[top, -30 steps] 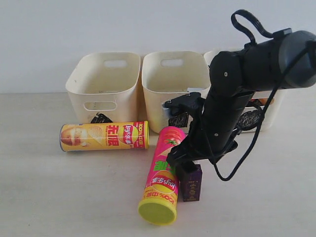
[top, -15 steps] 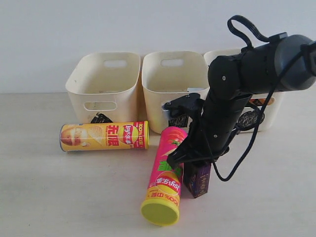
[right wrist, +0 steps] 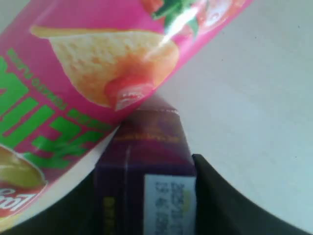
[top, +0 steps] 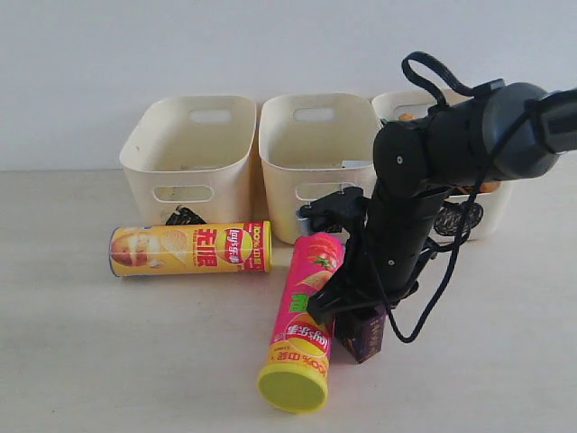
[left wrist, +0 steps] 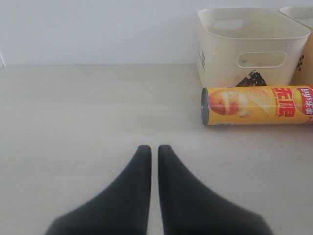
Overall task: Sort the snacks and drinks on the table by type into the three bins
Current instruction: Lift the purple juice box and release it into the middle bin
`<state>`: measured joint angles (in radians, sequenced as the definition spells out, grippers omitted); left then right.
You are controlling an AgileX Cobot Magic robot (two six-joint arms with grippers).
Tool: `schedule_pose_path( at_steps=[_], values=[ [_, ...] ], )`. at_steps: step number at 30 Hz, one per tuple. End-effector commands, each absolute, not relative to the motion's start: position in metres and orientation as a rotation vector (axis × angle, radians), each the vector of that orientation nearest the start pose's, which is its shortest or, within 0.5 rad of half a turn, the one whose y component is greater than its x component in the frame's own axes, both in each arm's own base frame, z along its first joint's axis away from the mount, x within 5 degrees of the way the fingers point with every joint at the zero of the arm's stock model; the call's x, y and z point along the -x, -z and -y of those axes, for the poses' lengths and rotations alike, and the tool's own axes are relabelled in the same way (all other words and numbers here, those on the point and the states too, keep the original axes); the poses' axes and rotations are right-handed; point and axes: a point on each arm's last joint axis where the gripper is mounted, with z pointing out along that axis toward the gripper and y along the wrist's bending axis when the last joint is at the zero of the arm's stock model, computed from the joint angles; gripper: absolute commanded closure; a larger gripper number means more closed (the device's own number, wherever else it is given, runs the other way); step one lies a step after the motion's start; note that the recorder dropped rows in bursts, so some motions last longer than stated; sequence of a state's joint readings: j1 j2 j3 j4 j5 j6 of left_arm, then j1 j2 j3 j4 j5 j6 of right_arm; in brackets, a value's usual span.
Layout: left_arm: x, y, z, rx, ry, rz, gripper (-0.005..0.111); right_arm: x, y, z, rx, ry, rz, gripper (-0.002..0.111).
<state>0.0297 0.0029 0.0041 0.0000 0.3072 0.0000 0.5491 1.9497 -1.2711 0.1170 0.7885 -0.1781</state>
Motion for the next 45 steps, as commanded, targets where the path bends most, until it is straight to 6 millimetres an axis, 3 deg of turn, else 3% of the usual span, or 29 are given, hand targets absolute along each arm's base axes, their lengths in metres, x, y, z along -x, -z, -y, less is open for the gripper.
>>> schedule_pose_path(
  at_steps=[1, 2, 3, 9, 16, 45],
  values=[
    [-0.055, -0.187, -0.001, 0.038, -0.009, -1.776, 0.102, -0.318, -0.159, -0.202, 0.999, -0.137, -2.806, 0.084],
    [-0.055, -0.187, -0.001, 0.038, -0.009, -1.776, 0.102, -0.318, -0.159, -0.201, 1.008, -0.127, -2.808, 0.092],
    [-0.055, -0.187, -0.001, 0.038, -0.009, -1.776, 0.102, -0.317, -0.158, -0.2, 1.035, -0.115, -2.814, 0.108],
    [-0.055, -0.187, -0.001, 0.038, -0.009, -1.776, 0.102, -0.315, -0.163, -0.193, 1.111, -0.017, -2.816, 0.108],
    [-0.055, -0.187, -0.001, 0.038, -0.009, -1.776, 0.102, -0.315, -0.196, -0.181, 1.051, -0.016, -2.751, 0.108],
    [-0.055, -0.187, -0.001, 0.038, -0.009, -1.776, 0.102, -0.315, -0.197, -0.183, 1.02, -0.054, -2.749, 0.108]
  ],
)
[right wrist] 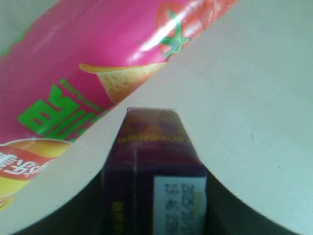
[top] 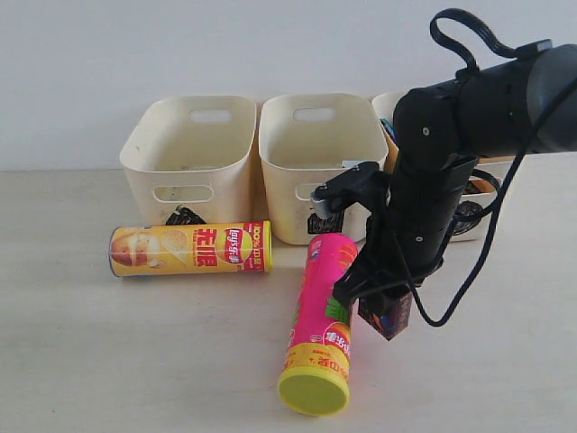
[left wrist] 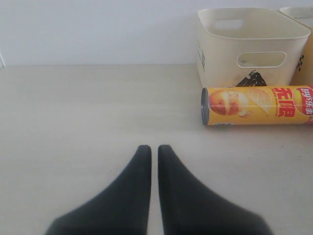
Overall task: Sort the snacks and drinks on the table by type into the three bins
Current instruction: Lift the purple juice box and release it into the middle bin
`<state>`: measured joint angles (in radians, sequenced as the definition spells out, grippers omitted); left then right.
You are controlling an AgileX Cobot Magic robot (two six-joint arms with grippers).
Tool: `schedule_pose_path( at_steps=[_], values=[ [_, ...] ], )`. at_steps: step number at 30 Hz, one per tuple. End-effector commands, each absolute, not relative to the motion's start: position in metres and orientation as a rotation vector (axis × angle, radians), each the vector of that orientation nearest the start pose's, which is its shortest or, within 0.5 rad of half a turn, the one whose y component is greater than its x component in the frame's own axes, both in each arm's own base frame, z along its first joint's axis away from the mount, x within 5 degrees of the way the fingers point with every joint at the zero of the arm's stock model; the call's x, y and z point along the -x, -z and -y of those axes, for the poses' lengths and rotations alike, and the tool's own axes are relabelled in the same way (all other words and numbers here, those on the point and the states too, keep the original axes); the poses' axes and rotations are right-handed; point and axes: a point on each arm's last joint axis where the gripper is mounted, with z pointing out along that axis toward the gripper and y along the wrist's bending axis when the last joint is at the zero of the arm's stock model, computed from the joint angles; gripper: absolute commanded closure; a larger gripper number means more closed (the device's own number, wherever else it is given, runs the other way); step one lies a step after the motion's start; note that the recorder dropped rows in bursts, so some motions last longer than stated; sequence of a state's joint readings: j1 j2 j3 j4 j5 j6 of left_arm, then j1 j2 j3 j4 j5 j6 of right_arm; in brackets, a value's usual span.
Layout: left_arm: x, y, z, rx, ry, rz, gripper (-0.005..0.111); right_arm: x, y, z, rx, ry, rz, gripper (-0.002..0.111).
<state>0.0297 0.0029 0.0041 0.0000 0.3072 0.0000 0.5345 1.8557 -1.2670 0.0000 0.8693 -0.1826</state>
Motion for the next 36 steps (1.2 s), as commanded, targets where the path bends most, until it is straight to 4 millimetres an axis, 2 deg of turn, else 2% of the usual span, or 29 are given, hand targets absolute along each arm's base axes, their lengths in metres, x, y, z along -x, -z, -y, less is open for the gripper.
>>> schedule_pose_path(
  at_steps=[1, 7, 15, 19, 23, 27, 33, 36],
  values=[
    [-0.055, -0.187, -0.001, 0.038, -0.009, -1.776, 0.102, -0.314, -0.197, -0.183, 1.022, -0.053, -2.753, 0.108],
    [-0.055, -0.187, -0.001, 0.038, -0.009, -1.776, 0.102, -0.315, -0.214, -0.18, 1.05, -0.007, -2.715, 0.108],
    [-0.055, -0.187, -0.001, 0.038, -0.009, -1.776, 0.102, -0.337, -0.267, -0.178, 1.013, 0.161, -2.538, 0.108],
    [-0.055, -0.187, -0.001, 0.038, -0.009, -1.776, 0.102, -0.354, -0.297, -0.185, 0.93, 0.173, -2.349, 0.108],
    [-0.055, -0.187, -0.001, 0.038, -0.009, -1.776, 0.102, -0.37, -0.314, -0.198, 0.848, 0.075, -2.098, 0.108],
    [-0.055, -0.187, -0.001, 0.038, -0.009, -1.776, 0.102, -0.39, -0.313, -0.207, 0.788, -0.014, -1.905, 0.108],
    [-0.055, -0.187, -0.001, 0.038, -0.009, -1.776, 0.102, -0.433, -0.277, -0.183, 0.65, -0.052, -1.867, 0.108],
    [-0.055, -0.187, -0.001, 0.038, -0.009, -1.776, 0.102, -0.446, -0.263, -0.177, 0.603, -0.079, -1.843, 0.108]
  ],
)
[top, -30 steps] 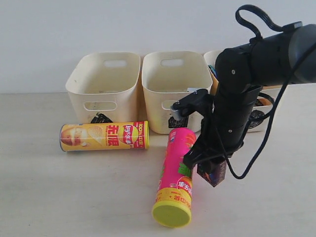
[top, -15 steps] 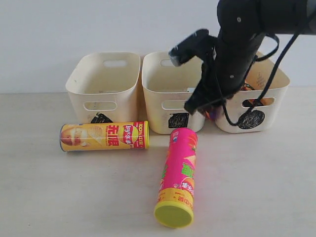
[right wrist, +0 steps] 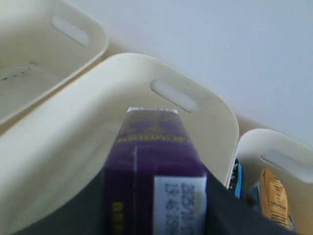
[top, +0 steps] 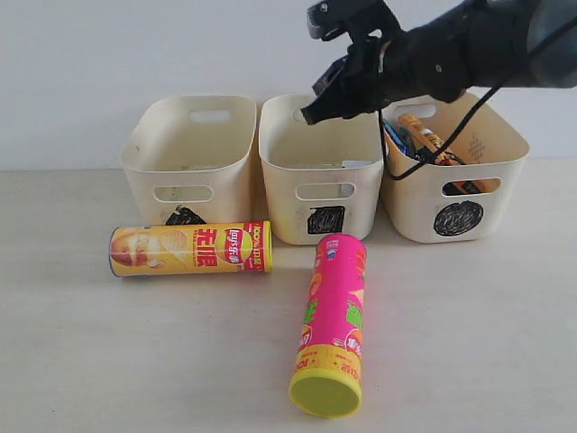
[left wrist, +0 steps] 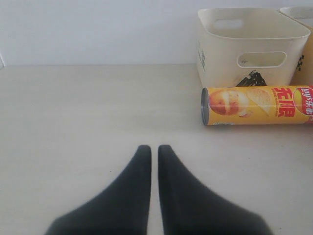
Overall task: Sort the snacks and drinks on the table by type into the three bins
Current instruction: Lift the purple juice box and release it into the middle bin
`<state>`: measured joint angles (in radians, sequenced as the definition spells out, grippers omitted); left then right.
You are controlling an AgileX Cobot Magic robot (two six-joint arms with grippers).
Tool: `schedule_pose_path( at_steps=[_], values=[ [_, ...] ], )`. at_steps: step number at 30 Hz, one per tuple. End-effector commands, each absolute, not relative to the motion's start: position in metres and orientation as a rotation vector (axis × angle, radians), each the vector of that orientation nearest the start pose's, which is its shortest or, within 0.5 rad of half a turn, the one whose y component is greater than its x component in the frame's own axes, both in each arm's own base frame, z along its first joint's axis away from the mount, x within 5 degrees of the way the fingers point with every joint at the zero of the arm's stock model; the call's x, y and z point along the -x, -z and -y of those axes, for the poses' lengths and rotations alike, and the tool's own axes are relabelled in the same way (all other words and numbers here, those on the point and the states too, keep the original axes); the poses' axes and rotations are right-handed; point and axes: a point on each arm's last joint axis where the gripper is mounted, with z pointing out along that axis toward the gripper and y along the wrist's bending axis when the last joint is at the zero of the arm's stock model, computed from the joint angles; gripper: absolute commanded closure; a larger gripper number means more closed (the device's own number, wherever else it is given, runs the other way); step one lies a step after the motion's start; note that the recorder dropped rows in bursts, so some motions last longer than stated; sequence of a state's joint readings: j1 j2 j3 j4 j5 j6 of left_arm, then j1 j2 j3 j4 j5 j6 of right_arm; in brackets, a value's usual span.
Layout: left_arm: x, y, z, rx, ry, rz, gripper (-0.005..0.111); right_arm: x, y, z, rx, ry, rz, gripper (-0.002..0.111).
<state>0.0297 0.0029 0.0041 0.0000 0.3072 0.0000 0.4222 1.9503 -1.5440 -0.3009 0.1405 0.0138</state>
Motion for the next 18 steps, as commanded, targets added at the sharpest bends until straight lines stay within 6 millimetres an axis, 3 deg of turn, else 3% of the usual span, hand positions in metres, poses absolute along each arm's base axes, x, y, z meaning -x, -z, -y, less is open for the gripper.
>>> schedule_pose_path(
  at_steps=[1, 5, 7, 14, 16, 18],
  values=[
    [-0.055, -0.187, -0.001, 0.038, -0.009, -1.776, 0.102, -0.451, -0.259, -0.175, 0.593, -0.083, -1.837, 0.108],
    [-0.055, -0.187, -0.001, 0.038, -0.009, -1.776, 0.102, -0.467, -0.246, -0.182, 0.589, -0.087, -1.838, 0.108],
    [-0.055, -0.187, -0.001, 0.038, -0.009, -1.776, 0.102, -0.474, -0.241, -0.184, 0.583, -0.09, -1.838, 0.101],
    [-0.055, -0.187, -0.001, 0.038, -0.009, -1.776, 0.102, -0.487, -0.227, -0.189, 0.549, -0.109, -1.868, 0.045],
    [-0.055, -0.187, -0.001, 0.038, -0.009, -1.776, 0.102, -0.487, -0.227, -0.189, 0.549, -0.107, -1.872, 0.034],
    [-0.055, -0.187, -0.001, 0.038, -0.009, -1.776, 0.102, -0.486, -0.229, -0.188, 0.549, -0.103, -1.881, 0.031]
  ],
)
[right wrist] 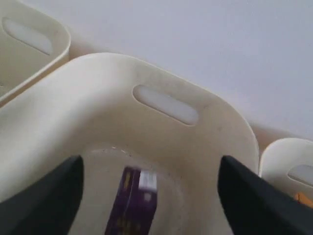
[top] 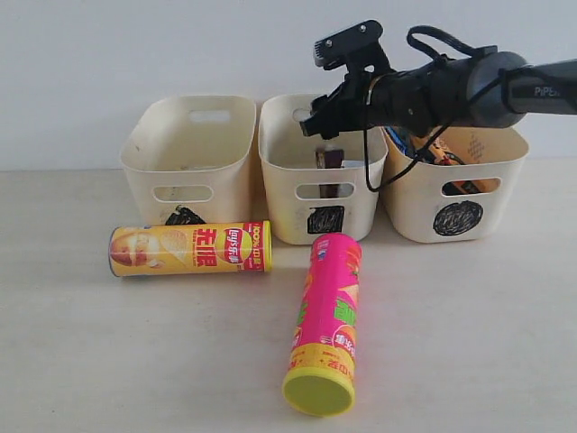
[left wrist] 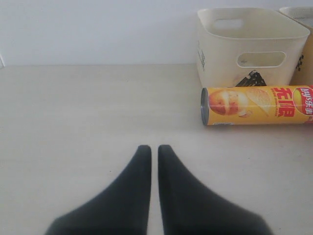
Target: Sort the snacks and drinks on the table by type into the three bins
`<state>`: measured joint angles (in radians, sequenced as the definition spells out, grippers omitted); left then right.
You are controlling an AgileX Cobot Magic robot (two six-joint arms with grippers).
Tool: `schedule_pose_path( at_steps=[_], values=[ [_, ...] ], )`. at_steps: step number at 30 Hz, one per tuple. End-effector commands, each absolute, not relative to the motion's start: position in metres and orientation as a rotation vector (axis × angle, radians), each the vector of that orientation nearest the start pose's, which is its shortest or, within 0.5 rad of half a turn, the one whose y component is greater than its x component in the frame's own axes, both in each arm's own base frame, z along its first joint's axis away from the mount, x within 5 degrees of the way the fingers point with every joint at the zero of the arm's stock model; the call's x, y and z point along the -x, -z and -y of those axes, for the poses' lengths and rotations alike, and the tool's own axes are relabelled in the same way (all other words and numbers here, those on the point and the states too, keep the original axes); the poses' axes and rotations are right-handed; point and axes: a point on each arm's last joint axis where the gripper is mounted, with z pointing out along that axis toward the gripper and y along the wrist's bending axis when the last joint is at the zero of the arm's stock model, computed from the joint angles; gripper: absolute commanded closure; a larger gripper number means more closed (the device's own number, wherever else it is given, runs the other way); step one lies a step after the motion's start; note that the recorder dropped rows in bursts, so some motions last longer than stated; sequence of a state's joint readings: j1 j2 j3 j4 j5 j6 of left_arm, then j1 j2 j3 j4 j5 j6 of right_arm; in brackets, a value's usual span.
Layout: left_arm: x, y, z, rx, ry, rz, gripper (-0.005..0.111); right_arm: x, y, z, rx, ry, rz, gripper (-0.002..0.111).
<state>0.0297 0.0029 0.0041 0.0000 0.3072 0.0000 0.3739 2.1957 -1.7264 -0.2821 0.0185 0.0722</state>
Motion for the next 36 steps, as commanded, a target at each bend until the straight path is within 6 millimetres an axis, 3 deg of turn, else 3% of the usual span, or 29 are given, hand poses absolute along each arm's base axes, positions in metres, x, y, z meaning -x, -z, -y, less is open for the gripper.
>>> schedule_pose_path(
  at_steps=[1, 6, 11, 14, 20, 24, 29, 36],
  values=[
    [-0.055, -0.187, -0.001, 0.038, -0.009, -1.776, 0.102, -0.485, -0.229, -0.187, 0.548, -0.098, -1.898, 0.031],
    [-0.055, -0.187, -0.001, 0.038, -0.009, -1.776, 0.102, -0.475, -0.249, -0.18, 0.539, -0.063, -1.966, 0.031],
    [-0.055, -0.187, -0.001, 0.038, -0.009, -1.776, 0.102, -0.455, -0.283, -0.167, 0.553, 0.016, -2.067, 0.033],
    [-0.055, -0.187, -0.001, 0.038, -0.009, -1.776, 0.102, -0.441, -0.299, -0.158, 0.563, 0.068, -2.136, 0.05],
    [-0.055, -0.187, -0.001, 0.038, -0.009, -1.776, 0.102, -0.413, -0.316, -0.139, 0.596, 0.192, -2.342, 0.107],
    [-0.055, -0.187, -0.001, 0.038, -0.009, -1.776, 0.102, -0.402, -0.31, -0.122, 0.611, 0.282, -2.515, 0.108],
    [-0.055, -0.187, -0.001, 0.038, -0.009, -1.776, 0.102, -0.396, -0.307, -0.089, 0.47, 0.315, -2.695, 0.108],
    [-0.055, -0.187, -0.001, 0.038, -0.009, -1.776, 0.102, -0.387, -0.319, -0.049, 0.241, 0.16, -2.741, 0.108]
  ],
)
